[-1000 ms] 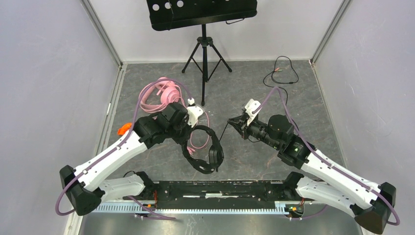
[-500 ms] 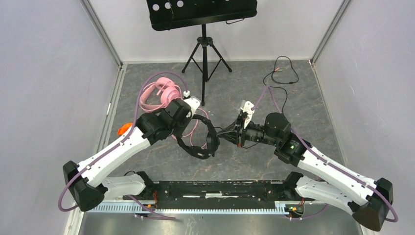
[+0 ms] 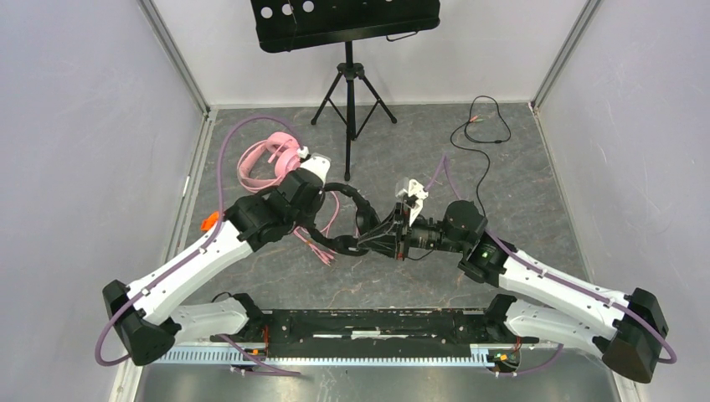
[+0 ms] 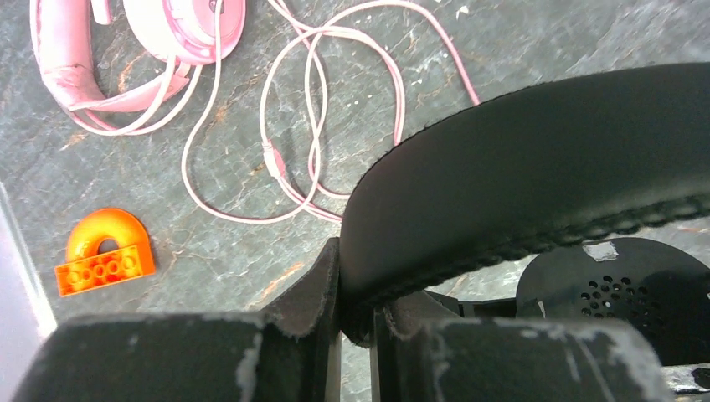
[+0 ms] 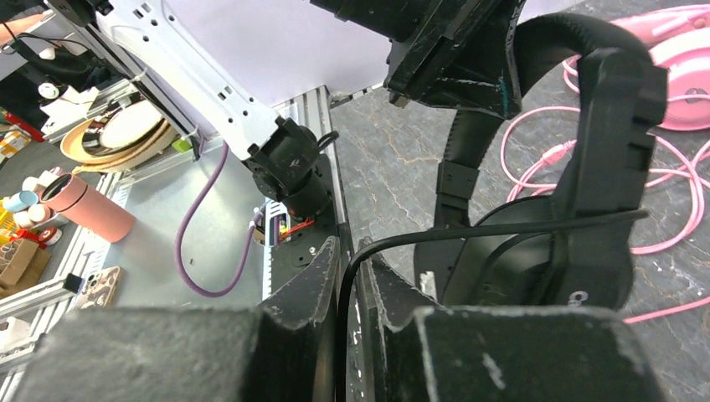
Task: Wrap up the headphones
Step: Wrap the headphones around the headphones.
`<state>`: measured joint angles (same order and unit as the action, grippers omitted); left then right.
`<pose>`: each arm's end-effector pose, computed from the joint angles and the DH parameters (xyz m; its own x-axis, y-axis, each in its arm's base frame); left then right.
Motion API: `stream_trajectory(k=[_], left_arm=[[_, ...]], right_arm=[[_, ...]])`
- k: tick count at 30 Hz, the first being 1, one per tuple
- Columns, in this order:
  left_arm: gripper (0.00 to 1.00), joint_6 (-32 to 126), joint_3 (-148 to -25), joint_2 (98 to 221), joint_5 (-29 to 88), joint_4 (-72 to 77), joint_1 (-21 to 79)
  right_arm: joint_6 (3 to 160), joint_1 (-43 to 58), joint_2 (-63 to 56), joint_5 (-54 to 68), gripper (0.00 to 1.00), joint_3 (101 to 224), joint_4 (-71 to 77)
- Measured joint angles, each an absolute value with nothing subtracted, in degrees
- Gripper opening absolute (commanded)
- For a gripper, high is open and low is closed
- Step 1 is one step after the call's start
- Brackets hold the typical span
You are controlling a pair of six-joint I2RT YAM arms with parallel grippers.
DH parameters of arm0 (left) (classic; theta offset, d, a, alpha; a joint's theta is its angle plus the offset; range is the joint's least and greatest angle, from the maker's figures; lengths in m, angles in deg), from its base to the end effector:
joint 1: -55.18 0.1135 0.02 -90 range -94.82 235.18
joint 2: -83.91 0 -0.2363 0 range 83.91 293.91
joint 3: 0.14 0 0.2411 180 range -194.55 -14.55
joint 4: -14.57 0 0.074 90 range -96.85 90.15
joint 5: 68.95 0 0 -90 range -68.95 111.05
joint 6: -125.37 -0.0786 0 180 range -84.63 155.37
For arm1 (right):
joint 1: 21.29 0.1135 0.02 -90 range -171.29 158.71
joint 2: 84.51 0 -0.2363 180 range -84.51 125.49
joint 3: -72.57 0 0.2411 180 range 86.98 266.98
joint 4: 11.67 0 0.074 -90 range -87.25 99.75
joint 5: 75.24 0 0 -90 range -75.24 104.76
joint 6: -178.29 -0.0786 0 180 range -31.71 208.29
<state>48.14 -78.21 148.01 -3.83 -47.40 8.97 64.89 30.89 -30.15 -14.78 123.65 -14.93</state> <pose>0.1955 -0.1561 0.2763 -0.6032 0.3395 -0.7217 0.3350 0.9290 0.1570 0.1321 0.2334 0.2917 -0.3932 0.0569 -0.9177 -0.9081 0.1323 0.3973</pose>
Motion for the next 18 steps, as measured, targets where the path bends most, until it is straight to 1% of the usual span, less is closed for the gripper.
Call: stream_trajectory(k=[12, 15, 18], left_arm=[[0.02, 59.2, -74.6, 141.2, -3.9, -41.6, 8.9], [0.02, 61.5, -74.1, 140.7, -3.9, -40.2, 8.9], [0.02, 64.1, -73.0, 140.4, -3.9, -38.5, 8.9]], right_arm=[[67.1, 37.7, -30.1, -8.0, 0.20, 123.6, -16.0], [68.4, 39.1, -30.0, -5.8, 0.15, 123.6, -16.0], [69.7, 40.3, -29.2, -3.0, 0.13, 123.6, -16.1]])
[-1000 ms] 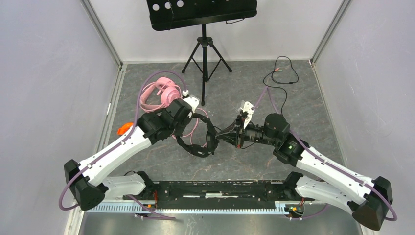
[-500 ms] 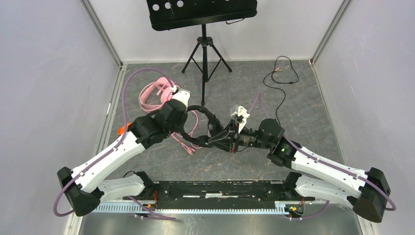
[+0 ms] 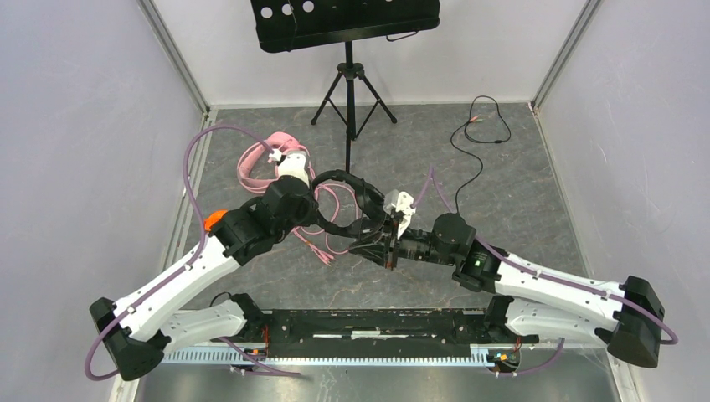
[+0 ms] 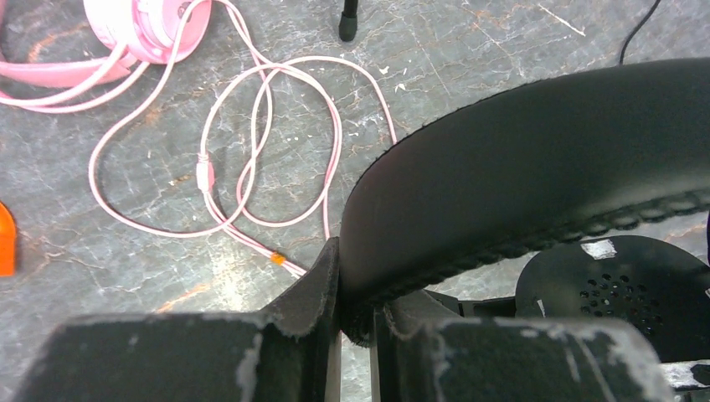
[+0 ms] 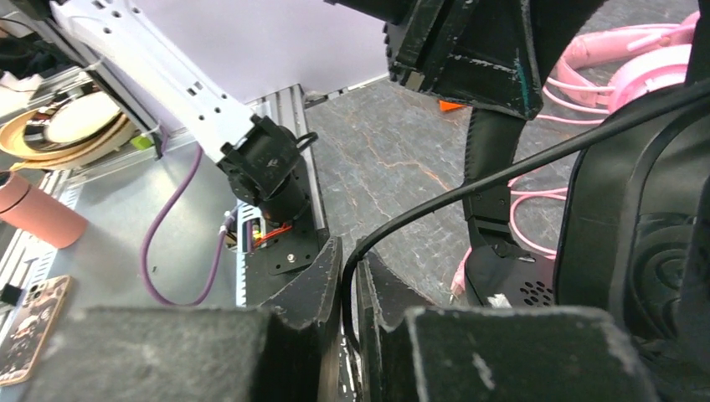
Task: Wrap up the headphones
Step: Wrap the headphones around the headphones.
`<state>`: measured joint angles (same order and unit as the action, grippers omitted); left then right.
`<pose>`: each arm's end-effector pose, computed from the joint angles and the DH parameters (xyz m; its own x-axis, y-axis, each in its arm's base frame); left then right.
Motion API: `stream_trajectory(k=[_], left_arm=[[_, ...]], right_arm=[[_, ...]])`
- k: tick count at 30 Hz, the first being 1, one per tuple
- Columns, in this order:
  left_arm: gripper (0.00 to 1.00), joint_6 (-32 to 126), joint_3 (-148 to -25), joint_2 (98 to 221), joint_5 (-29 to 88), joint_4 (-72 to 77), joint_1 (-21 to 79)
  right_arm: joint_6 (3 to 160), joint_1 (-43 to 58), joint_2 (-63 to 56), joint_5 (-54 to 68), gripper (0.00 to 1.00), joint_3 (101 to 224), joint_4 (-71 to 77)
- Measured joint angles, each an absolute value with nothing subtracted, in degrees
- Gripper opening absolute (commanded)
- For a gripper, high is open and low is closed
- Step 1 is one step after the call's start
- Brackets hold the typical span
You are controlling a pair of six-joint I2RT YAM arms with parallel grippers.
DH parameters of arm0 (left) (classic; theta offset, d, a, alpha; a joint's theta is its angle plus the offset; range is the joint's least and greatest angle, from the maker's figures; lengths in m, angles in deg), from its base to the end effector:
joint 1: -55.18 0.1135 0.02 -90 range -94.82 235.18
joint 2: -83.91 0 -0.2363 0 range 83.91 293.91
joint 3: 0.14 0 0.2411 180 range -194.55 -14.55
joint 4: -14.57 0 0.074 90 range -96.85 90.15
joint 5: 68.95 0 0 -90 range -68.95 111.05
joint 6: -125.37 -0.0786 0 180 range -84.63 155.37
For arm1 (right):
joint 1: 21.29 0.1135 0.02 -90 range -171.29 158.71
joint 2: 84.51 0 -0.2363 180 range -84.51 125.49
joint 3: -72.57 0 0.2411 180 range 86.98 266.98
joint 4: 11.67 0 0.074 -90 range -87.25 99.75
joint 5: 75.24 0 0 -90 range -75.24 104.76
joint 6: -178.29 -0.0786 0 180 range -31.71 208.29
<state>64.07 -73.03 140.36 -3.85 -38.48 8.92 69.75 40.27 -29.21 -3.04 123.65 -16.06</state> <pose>0.1880 -0.1485 0.2920 -0.5642 -0.0405 -0.8247 0.1718 0.9712 -0.1652 0.1097 0.2530 0.2905 -0.3112 0.0612 -0.9484 -0.9322 0.1742 0.3171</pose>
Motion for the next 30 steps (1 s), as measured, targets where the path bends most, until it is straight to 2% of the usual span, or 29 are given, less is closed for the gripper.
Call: stream_trajectory(k=[14, 30], left_arm=[[0.02, 69.9, -69.5, 138.0, -3.8, -34.8, 8.9], [0.02, 71.4, -67.8, 138.1, -1.5, -31.1, 8.9]], right_arm=[[74.2, 45.5, -22.7, 7.6, 0.05, 127.7, -15.3], [78.2, 46.8, -19.5, 13.6, 0.06, 132.1, -12.6]])
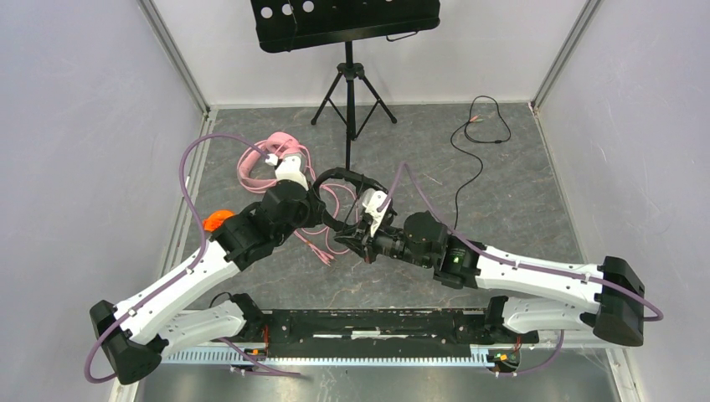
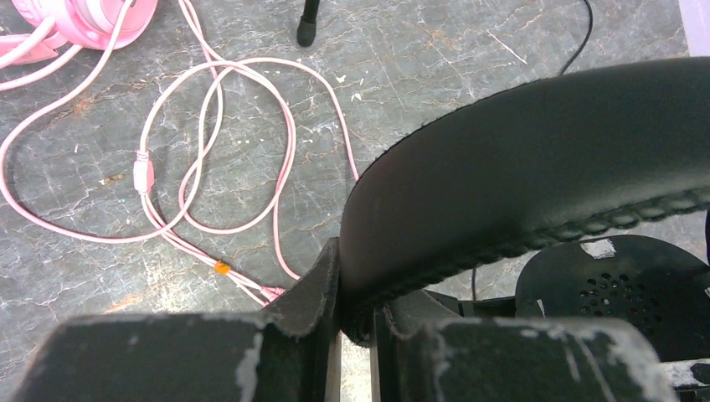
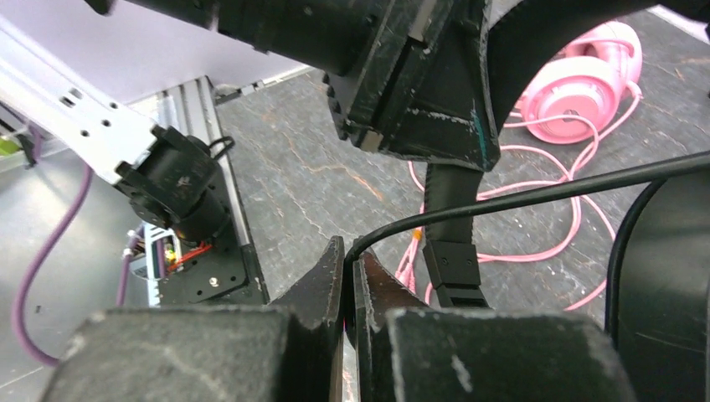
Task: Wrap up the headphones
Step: Wrap the headphones around the headphones.
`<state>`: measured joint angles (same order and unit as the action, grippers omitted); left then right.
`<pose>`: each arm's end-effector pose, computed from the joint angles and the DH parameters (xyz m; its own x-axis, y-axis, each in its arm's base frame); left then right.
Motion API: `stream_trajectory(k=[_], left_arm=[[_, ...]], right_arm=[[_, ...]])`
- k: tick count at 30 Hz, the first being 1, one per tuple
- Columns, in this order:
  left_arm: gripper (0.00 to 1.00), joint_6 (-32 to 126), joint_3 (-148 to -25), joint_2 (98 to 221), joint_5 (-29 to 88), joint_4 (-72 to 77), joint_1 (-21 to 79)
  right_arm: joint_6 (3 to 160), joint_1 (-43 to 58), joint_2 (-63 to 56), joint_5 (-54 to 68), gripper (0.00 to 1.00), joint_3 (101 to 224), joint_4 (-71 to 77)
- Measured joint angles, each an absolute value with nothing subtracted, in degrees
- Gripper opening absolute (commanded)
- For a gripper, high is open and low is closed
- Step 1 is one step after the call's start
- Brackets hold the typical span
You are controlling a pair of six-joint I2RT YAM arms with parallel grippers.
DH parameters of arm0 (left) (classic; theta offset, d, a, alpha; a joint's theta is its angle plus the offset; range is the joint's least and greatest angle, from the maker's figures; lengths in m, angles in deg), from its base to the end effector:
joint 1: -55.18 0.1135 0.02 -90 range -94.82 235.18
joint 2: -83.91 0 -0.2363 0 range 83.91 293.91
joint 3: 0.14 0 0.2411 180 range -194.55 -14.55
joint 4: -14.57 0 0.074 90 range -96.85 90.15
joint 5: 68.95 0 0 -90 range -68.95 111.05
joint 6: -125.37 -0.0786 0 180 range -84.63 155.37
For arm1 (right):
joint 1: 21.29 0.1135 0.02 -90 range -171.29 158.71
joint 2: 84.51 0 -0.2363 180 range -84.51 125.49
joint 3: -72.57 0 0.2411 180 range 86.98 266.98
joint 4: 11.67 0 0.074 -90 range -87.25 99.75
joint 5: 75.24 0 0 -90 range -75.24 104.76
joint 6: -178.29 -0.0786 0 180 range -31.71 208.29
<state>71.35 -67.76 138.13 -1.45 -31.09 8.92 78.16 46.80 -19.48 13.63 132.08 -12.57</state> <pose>0.1879 -0.1529 0.2828 -0.5593 -0.2006 -0.8043 0.1423 0.9327 -0.3315 0.1151 0.2903 0.2922 -0.1940 -0.0112 -0.9809 -0.9151 0.3625 0.1769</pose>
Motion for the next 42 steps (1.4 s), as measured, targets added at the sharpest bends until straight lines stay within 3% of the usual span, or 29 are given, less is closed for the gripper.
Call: stream_trajectory(k=[7, 25, 42], left_arm=[[0.02, 72.4, -67.7, 137.8, -0.6, -31.0, 8.9], [0.02, 78.2, -69.4, 132.9, 2.1, -31.1, 8.9], [0.02, 83.1, -69.4, 130.0, 8.2, -29.7, 8.9]], right_arm=[[80.3, 46.9, -18.9, 15.4, 0.23, 131.8, -11.1], [94.7, 47.7, -25.2, 11.7, 0.27, 119.3, -21.3], [105.7, 47.7, -25.0, 12.5, 0.28, 100.2, -46.0]])
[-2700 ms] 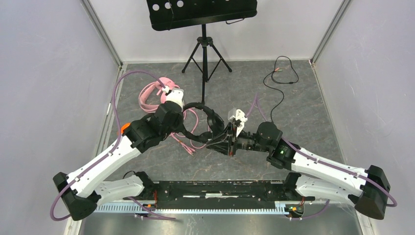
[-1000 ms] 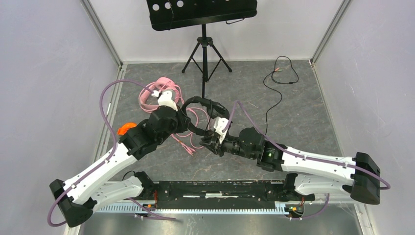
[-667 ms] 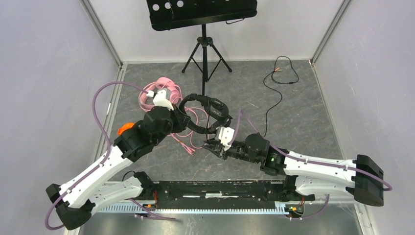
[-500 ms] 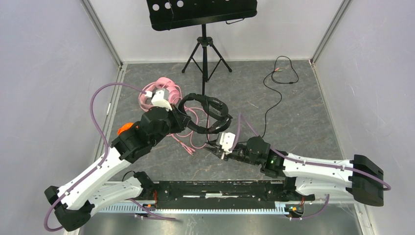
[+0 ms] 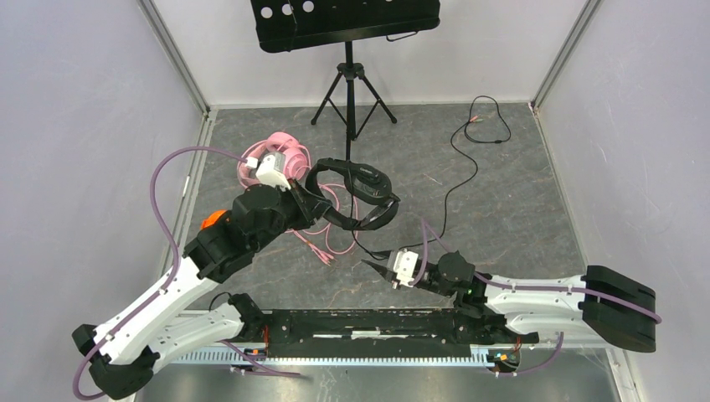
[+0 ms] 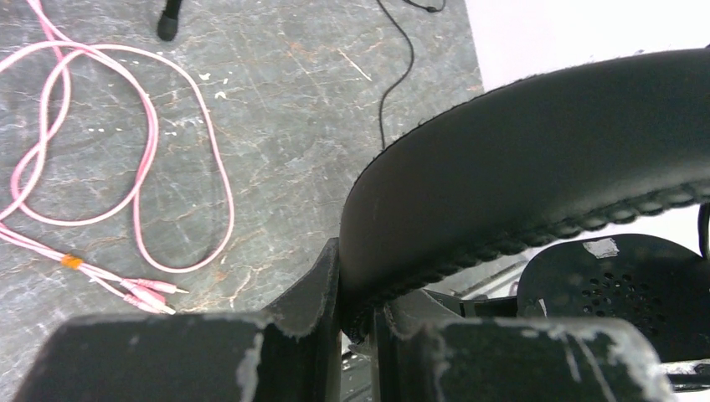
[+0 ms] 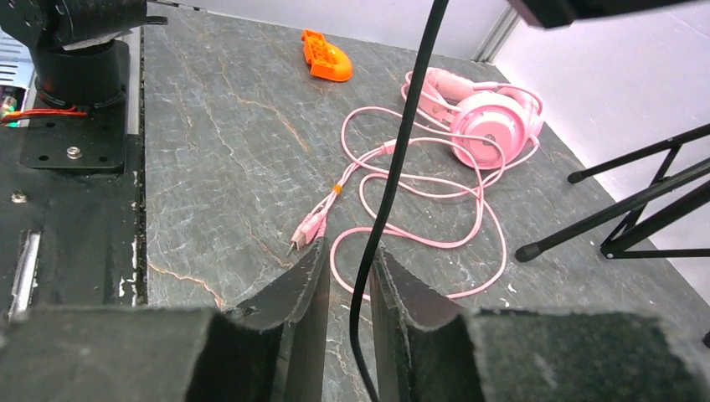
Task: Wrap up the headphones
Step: Wrap the headphones around the headphones.
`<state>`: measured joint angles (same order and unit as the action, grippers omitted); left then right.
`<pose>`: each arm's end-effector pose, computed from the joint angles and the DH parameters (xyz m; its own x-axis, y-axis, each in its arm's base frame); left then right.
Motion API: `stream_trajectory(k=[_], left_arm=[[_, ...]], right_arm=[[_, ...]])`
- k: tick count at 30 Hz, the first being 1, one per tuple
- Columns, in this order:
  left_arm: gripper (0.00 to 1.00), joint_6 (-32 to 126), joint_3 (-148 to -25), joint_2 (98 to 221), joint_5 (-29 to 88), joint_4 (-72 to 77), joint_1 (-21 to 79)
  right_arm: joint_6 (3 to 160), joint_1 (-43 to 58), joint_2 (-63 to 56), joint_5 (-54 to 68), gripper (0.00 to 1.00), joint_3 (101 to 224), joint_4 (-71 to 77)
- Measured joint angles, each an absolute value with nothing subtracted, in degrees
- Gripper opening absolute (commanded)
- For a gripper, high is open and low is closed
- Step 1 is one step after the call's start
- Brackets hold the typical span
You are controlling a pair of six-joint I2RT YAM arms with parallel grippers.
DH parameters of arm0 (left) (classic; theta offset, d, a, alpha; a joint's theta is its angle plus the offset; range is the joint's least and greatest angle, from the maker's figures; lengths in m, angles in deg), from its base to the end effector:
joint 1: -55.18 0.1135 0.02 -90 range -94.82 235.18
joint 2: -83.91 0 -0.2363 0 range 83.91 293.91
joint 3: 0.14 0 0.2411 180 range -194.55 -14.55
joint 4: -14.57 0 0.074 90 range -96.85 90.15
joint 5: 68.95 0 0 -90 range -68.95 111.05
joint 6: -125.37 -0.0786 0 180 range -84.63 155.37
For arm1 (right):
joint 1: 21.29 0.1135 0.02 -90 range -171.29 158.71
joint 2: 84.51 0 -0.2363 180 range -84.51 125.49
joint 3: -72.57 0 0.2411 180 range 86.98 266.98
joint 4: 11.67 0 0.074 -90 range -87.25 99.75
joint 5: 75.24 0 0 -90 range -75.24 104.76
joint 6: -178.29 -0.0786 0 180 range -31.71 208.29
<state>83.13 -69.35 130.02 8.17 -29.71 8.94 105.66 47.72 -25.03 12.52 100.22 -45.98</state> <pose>0.1637 -0.1456 0.3240 -0.5828 -0.4349 -0.6865 0.1917 0.7474 -0.6362 0.0893 0.2413 0.1965 0.2975 -0.0574 -0.9530 -0.8991 0.3189 -0.2999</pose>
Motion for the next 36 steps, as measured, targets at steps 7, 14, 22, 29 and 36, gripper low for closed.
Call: stream_trajectory(k=[7, 14, 22, 29, 36], left_arm=[[0.02, 84.6, -69.4, 129.0, 10.9, -27.8, 8.9], [0.02, 85.5, -69.4, 128.1, 11.8, -26.8, 8.9], [0.02, 86.7, -69.3, 128.0, 13.6, -25.8, 8.9], [0.02, 87.0, -69.2, 128.0, 14.2, -25.3, 8.9], [0.02, 87.4, -68.8, 128.0, 14.8, -24.9, 8.9]], right_arm=[[106.9, 47.7, -23.6, 13.6, 0.30, 98.7, -50.7], [108.6, 47.7, -22.6, 13.8, 0.31, 98.7, -52.1], [110.2, 47.7, -19.8, 13.7, 0.34, 99.7, -52.1], [111.5, 47.7, -18.9, 13.8, 0.37, 102.7, -52.1], [113.9, 47.7, -16.5, 15.0, 0.42, 105.9, -53.3]])
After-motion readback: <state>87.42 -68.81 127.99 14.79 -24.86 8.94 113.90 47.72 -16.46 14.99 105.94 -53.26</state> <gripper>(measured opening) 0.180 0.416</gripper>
